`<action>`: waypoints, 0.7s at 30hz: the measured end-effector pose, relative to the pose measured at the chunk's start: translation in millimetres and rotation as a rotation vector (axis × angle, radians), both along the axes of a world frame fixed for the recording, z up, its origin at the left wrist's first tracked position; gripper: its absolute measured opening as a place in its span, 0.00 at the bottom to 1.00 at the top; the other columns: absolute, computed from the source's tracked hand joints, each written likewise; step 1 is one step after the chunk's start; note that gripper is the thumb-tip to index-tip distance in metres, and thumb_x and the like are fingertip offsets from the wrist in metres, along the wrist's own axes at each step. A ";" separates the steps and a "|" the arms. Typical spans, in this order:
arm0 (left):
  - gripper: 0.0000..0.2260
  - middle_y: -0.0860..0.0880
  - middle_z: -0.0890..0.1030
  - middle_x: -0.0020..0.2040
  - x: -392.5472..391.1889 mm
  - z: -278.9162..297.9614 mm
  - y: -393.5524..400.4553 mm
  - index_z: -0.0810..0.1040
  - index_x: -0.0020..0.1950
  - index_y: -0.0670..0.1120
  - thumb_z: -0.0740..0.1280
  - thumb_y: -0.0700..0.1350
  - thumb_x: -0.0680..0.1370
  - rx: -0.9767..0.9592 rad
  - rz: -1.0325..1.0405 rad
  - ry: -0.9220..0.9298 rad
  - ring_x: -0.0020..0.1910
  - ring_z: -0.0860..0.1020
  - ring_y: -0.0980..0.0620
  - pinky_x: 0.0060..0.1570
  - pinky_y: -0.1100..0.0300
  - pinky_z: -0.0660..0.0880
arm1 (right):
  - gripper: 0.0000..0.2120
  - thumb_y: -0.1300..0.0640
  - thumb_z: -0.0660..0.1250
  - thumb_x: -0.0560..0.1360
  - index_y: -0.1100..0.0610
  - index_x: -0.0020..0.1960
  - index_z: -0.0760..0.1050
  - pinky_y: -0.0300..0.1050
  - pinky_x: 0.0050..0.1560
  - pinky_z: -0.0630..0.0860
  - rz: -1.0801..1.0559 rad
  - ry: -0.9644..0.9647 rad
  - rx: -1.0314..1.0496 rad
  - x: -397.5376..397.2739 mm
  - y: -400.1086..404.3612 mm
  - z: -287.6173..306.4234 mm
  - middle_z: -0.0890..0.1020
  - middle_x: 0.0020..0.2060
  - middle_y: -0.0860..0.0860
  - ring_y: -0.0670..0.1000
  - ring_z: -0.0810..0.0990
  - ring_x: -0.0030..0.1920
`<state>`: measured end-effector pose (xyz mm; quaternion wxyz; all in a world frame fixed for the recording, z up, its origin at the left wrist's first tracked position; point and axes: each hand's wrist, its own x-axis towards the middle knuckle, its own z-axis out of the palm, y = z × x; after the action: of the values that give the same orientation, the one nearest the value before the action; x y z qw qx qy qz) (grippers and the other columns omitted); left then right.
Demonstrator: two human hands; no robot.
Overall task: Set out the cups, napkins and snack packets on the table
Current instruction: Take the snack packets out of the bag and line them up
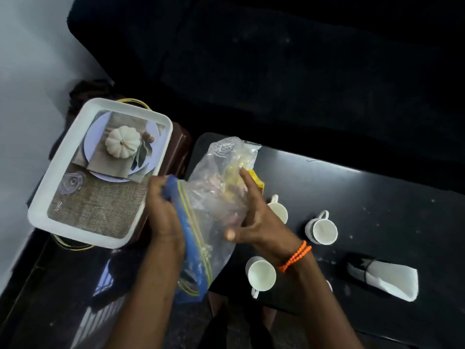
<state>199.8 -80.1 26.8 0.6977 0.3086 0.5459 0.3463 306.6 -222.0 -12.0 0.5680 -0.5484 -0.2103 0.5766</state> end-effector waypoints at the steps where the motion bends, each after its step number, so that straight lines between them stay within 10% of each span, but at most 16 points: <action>1: 0.20 0.56 0.74 0.21 9.8 3.2 -9.2 0.71 0.31 0.47 0.53 0.43 0.82 0.056 -0.101 0.092 0.21 0.73 0.61 0.25 0.68 0.70 | 0.61 0.65 0.83 0.63 0.42 0.82 0.50 0.45 0.66 0.78 0.023 -0.063 0.001 3.2 0.0 2.1 0.63 0.77 0.38 0.39 0.67 0.76; 4: 0.22 0.35 0.84 0.44 37.3 4.2 -40.2 0.77 0.40 0.36 0.54 0.47 0.86 0.319 -0.472 0.468 0.40 0.78 0.47 0.44 0.57 0.70 | 0.45 0.67 0.84 0.62 0.49 0.73 0.70 0.38 0.59 0.78 -0.117 -0.252 -0.056 16.1 -2.4 7.0 0.81 0.64 0.38 0.37 0.78 0.64; 6: 0.19 0.43 0.77 0.44 48.2 -2.9 -52.2 0.75 0.37 0.40 0.66 0.50 0.83 0.525 -0.553 0.488 0.40 0.73 0.52 0.46 0.54 0.69 | 0.28 0.72 0.80 0.64 0.51 0.58 0.80 0.34 0.50 0.80 -0.297 -0.286 -0.062 30.7 -12.6 6.9 0.87 0.47 0.37 0.34 0.83 0.48; 10: 0.19 0.50 0.77 0.60 62.3 -19.6 -62.2 0.82 0.57 0.51 0.65 0.62 0.75 0.731 -0.574 0.450 0.62 0.76 0.53 0.61 0.73 0.67 | 0.15 0.79 0.68 0.71 0.65 0.53 0.82 0.49 0.47 0.83 -0.710 0.079 -0.039 62.2 -33.8 5.5 0.86 0.44 0.59 0.54 0.85 0.42; 15: 0.36 0.47 0.72 0.79 89.1 -41.4 -98.7 0.68 0.80 0.54 0.70 0.67 0.75 0.230 -0.683 -0.048 0.77 0.72 0.46 0.78 0.40 0.67 | 0.19 0.75 0.67 0.73 0.70 0.63 0.76 0.51 0.48 0.84 -0.831 0.485 0.062 88.1 -60.7 8.7 0.83 0.52 0.63 0.59 0.83 0.50; 18: 0.41 0.57 0.77 0.75 119.5 -42.4 -132.7 0.69 0.78 0.61 0.76 0.70 0.68 0.155 -0.713 -0.171 0.74 0.76 0.52 0.72 0.50 0.74 | 0.17 0.80 0.64 0.69 0.72 0.56 0.78 0.49 0.45 0.81 -0.749 0.234 -0.187 87.7 -82.1 4.8 0.82 0.52 0.69 0.60 0.81 0.48; 21: 0.32 0.55 0.83 0.67 144.2 -43.0 -160.4 0.77 0.70 0.62 0.81 0.63 0.67 0.253 -0.848 -0.085 0.65 0.82 0.54 0.61 0.57 0.80 | 0.16 0.77 0.62 0.74 0.62 0.40 0.83 0.38 0.31 0.80 -0.711 -0.095 -0.350 92.4 -113.1 4.9 0.86 0.33 0.54 0.48 0.84 0.32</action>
<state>344.0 -240.5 -16.3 0.7567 0.5737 0.2952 0.1059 399.0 -335.1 -7.1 0.6198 -0.7016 0.0677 0.3451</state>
